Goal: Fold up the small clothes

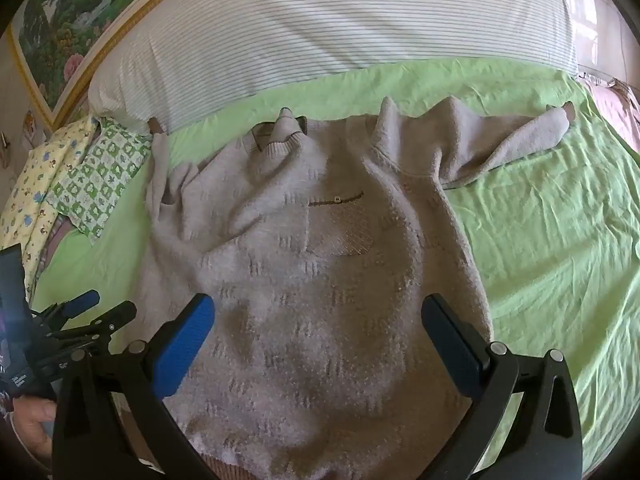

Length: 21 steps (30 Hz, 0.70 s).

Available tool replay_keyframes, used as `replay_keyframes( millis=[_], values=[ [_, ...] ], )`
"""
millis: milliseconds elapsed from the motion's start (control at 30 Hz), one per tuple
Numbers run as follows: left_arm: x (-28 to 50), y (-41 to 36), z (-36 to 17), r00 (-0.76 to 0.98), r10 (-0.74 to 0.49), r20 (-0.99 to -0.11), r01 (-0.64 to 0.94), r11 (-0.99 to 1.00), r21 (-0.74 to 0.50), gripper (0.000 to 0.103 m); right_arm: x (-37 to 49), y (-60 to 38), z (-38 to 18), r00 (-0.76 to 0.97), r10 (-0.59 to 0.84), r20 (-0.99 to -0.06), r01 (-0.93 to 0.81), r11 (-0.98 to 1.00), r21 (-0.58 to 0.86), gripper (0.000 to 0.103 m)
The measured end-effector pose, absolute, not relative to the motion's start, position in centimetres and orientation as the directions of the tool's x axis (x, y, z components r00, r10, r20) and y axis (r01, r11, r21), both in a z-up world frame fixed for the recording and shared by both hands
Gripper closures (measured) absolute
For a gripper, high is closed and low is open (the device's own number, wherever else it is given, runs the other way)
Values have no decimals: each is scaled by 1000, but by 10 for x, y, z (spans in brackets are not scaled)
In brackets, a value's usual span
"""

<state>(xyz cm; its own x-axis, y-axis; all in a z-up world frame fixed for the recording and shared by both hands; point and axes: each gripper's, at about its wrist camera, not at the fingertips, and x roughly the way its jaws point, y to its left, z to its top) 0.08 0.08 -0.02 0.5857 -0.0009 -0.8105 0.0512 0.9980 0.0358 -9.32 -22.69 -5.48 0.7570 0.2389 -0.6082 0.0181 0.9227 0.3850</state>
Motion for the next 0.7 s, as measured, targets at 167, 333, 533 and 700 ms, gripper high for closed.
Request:
replay_keyframes(
  millis=[167,333,533,700],
  values=[
    [2,0,-1,581,3,-814,43,998,34,9,-90,-224,-53,752,245,-611,15,922,387,0],
    [3,2,-1,575,7,-818,35,999,34,9,-88,-219,-52,750,247,-614,11,923,385,0],
    [2,5,-2,576,13,-817,36,998,42,9,-87,-218,-53,749,250,-613,8,923,386,0],
    [3,5,-2,584,19,-812,37,998,51,9,-86,-217,-53,750,249,-613,9,922,386,0]
  ],
)
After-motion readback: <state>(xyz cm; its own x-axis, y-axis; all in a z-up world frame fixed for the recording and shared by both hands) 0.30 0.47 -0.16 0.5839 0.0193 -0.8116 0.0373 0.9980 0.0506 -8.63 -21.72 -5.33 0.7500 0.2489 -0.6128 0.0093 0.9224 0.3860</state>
